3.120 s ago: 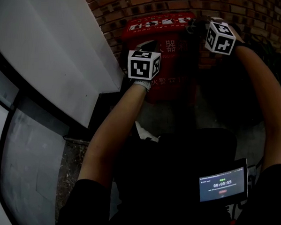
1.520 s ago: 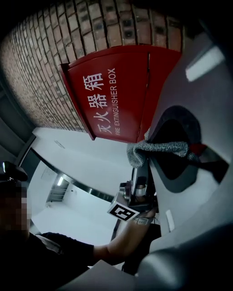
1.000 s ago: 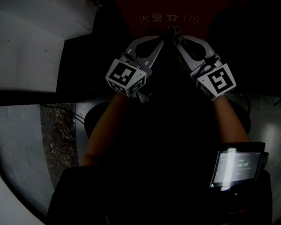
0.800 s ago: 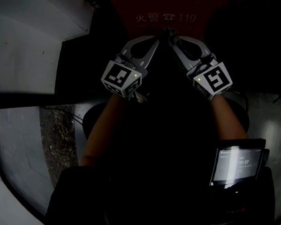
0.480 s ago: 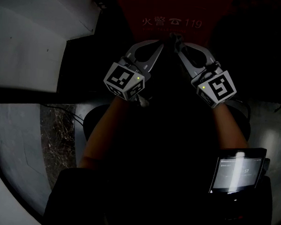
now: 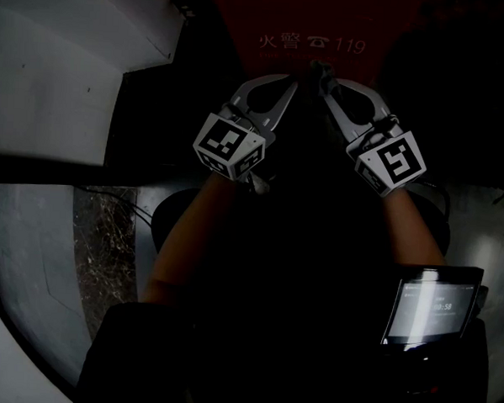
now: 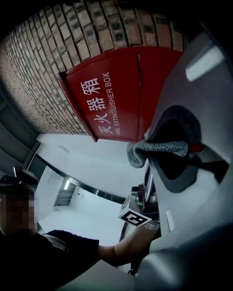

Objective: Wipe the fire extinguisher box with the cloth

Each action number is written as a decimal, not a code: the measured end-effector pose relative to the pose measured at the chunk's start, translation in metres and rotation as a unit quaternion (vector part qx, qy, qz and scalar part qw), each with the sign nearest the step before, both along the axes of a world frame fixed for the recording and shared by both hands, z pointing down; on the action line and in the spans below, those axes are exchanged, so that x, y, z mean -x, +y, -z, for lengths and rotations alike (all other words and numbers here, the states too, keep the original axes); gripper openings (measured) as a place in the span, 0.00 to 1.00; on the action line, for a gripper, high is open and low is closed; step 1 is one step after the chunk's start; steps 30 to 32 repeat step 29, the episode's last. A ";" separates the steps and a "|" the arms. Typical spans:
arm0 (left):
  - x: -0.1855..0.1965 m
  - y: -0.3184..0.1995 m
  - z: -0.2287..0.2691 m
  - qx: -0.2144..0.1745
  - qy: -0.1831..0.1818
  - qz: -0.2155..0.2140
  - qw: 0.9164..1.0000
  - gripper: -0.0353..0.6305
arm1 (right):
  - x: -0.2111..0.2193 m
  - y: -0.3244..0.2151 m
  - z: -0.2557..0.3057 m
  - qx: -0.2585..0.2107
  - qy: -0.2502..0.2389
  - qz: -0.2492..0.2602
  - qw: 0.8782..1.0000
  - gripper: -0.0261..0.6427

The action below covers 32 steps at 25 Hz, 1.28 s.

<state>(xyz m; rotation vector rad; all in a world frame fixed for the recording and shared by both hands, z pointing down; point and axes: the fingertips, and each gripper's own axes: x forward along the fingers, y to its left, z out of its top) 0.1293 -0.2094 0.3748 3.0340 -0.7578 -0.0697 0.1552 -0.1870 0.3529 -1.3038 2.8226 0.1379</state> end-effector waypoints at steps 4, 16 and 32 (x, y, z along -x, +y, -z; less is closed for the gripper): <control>-0.002 0.001 -0.001 0.001 -0.002 -0.003 1.000 0.06 | -0.004 -0.004 0.000 -0.005 -0.006 -0.008 1.000 0.08; -0.005 0.008 0.001 -0.007 -0.005 -0.013 1.000 0.06 | -0.003 -0.003 0.000 -0.001 -0.005 -0.013 1.000 0.08; -0.004 0.007 0.006 -0.019 -0.005 -0.014 1.000 0.06 | -0.002 -0.003 0.002 0.001 0.008 -0.010 1.000 0.08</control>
